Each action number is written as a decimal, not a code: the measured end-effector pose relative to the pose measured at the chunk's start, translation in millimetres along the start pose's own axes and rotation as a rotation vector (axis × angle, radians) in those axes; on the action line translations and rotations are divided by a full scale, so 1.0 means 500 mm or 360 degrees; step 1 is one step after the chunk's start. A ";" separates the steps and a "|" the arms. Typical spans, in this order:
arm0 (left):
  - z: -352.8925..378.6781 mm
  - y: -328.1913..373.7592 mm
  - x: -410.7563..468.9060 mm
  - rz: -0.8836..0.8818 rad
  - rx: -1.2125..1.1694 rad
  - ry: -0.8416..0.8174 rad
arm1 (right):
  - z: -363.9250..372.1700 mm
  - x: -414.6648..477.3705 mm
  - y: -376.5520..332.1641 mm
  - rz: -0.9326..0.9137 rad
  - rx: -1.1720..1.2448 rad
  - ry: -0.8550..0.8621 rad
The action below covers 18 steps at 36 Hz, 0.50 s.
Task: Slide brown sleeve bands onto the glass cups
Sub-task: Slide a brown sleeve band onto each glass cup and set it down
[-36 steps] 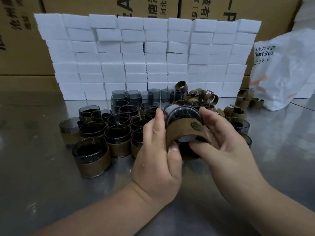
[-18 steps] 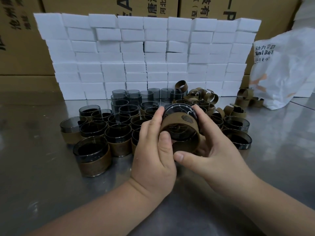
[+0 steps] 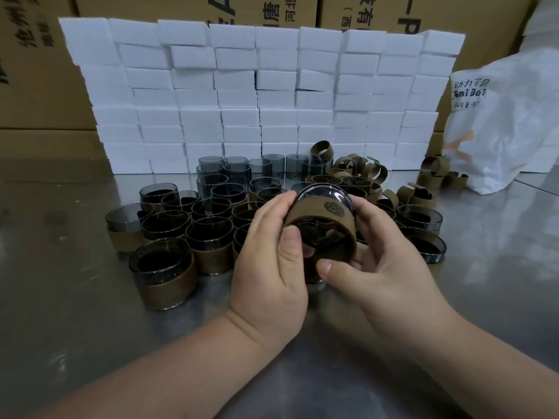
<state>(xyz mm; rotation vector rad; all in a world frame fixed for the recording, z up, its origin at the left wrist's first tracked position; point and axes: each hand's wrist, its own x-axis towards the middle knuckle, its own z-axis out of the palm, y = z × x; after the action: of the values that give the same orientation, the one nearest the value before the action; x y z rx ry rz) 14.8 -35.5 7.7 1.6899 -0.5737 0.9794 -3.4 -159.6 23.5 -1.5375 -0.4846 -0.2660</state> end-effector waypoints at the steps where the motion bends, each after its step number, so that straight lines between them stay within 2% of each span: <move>1: 0.000 -0.002 0.000 -0.0034 -0.0041 0.0006 | -0.001 0.000 -0.002 0.0002 0.0003 0.0006; 5: 0.000 -0.003 -0.001 -0.0271 -0.0208 0.0030 | -0.003 0.001 -0.010 0.0077 0.0060 0.0012; 11: -0.003 0.000 0.004 -0.0381 -0.0228 -0.0009 | -0.007 0.004 -0.014 0.0155 0.0140 0.0081; 18: -0.002 0.005 0.010 -0.0562 -0.0485 -0.0048 | -0.017 0.009 -0.012 0.0144 0.0139 0.0147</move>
<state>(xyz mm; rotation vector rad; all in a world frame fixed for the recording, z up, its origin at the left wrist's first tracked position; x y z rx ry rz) 15.3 -35.1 13.1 1.4695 -0.4022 0.5818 -0.9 -167.4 31.3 -1.4509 -0.3484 -0.2414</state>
